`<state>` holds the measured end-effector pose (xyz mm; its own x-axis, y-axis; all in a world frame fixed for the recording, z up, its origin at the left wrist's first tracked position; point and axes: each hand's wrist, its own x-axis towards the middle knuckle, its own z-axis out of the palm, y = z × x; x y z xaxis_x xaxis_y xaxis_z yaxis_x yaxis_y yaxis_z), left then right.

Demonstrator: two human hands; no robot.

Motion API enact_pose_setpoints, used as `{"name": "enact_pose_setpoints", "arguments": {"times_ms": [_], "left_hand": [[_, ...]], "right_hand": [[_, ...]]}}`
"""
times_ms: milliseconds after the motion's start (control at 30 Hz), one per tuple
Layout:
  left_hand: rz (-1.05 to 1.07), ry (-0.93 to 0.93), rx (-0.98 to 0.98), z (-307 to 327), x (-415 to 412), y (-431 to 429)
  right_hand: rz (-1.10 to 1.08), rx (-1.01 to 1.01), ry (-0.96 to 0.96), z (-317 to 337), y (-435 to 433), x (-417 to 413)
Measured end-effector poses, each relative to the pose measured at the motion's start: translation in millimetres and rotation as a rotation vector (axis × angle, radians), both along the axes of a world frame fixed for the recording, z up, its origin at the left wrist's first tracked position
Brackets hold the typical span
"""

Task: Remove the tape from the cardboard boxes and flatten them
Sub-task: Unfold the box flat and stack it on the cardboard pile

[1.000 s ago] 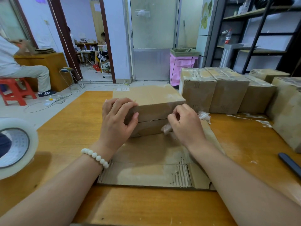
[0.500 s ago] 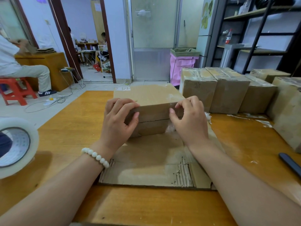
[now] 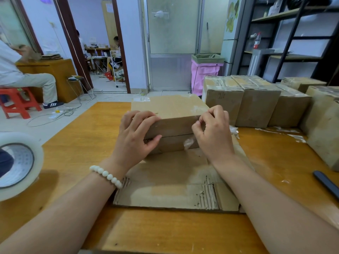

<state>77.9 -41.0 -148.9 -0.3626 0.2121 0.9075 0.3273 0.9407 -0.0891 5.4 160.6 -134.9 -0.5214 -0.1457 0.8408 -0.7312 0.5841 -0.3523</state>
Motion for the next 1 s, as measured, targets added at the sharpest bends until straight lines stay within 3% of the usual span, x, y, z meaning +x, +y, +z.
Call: {"name": "enact_pose_setpoints", "arguments": {"times_ms": [433,733,1000], "left_hand": [[0.034,-0.051,-0.068,-2,-1,-5],[0.041,-0.05,-0.087,-2,-1,-3],[0.039,-0.053,-0.085,-3,-2,-3]], "right_hand": [[0.02,-0.086,-0.062,5,8,-3],[-0.047,-0.009,0.146,9,14,-12],[0.019,0.09,0.041,8,11,-8]]}}
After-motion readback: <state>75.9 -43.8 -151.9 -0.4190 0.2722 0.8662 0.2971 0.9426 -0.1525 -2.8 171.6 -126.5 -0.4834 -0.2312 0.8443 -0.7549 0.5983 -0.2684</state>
